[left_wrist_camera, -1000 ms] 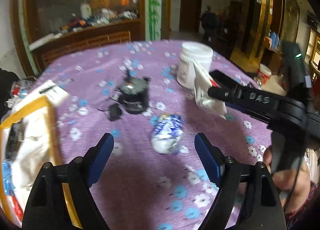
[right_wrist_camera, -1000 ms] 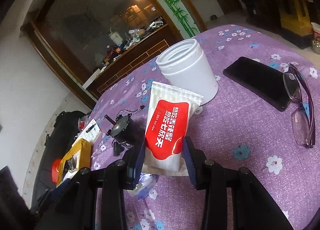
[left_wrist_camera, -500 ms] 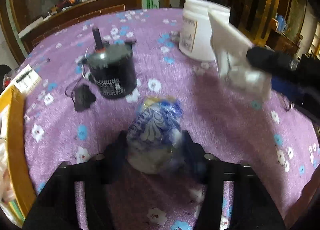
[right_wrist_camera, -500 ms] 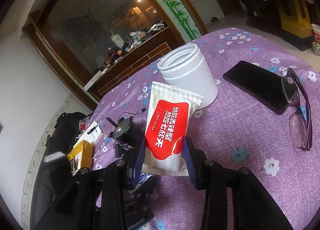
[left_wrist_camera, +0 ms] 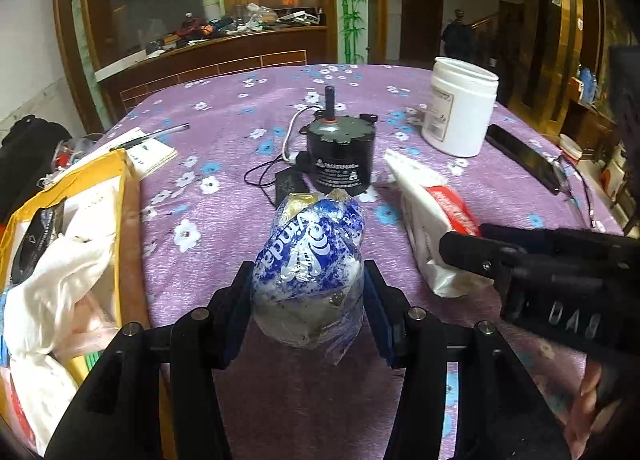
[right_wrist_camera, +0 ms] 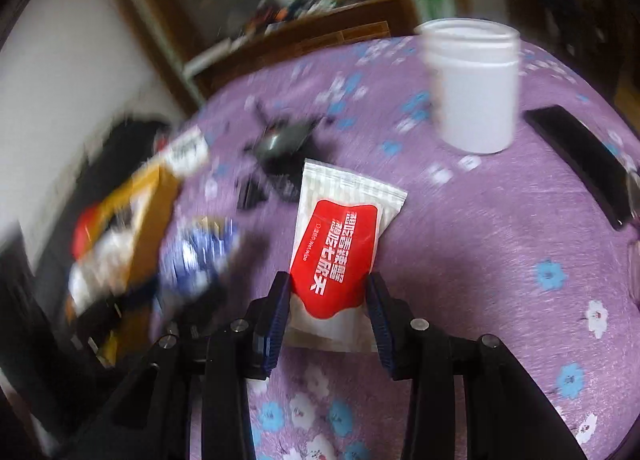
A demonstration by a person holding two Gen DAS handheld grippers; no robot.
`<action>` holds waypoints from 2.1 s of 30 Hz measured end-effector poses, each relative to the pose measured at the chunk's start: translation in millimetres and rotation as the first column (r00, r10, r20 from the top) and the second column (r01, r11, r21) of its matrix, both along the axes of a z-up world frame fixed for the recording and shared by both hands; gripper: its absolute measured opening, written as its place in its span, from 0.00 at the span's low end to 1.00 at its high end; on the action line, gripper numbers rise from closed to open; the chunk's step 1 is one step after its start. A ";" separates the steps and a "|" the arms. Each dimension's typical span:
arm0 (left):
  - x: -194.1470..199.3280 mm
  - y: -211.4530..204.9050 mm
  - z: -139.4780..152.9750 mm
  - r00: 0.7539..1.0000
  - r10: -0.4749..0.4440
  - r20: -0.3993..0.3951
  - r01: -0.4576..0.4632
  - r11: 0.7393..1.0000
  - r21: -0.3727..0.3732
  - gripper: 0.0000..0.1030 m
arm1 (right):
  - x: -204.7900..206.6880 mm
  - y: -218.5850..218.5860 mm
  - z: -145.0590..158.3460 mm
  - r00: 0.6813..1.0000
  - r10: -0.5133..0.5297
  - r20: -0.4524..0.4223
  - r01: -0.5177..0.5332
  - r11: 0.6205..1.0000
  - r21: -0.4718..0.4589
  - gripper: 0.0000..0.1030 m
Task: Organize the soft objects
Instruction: 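Lift the patterned bag with left tool while right tool lifts the wipes pack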
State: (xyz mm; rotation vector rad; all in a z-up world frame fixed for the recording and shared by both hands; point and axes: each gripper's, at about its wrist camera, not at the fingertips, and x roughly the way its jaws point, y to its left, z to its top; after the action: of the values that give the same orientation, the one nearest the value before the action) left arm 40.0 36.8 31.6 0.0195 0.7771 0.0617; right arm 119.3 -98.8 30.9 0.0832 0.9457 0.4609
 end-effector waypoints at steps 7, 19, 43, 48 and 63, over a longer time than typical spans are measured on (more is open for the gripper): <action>5.7 1.2 -3.6 1.000 0.019 -0.010 -0.019 1.000 0.022 0.49 | -5.2 15.5 -5.5 0.999 0.014 0.044 -0.010 0.996 -0.091 0.45; 8.3 1.8 -4.8 1.000 0.019 -0.015 -0.019 0.999 0.027 0.49 | -2.4 5.3 -5.7 0.999 -0.007 0.043 0.009 0.999 -0.043 0.40; 6.5 -6.2 -3.2 0.999 0.039 0.008 -0.040 0.991 0.126 0.49 | -2.9 8.1 -10.3 0.997 -0.019 0.075 0.027 0.994 -0.108 0.40; 8.1 -5.7 -4.7 0.999 0.044 -0.002 -0.044 0.991 0.124 0.49 | -2.8 8.4 -10.0 0.997 -0.019 0.073 0.027 0.994 -0.107 0.40; 0.4 -8.7 2.5 0.997 0.050 0.060 -0.058 0.987 0.150 0.49 | -7.4 1.6 1.8 0.993 -0.037 0.113 0.044 0.997 -0.065 0.40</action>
State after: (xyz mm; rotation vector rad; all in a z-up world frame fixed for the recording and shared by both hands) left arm 40.4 28.1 34.0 0.1410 0.7159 0.1722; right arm 112.0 -97.2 32.7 0.0151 0.8469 0.3919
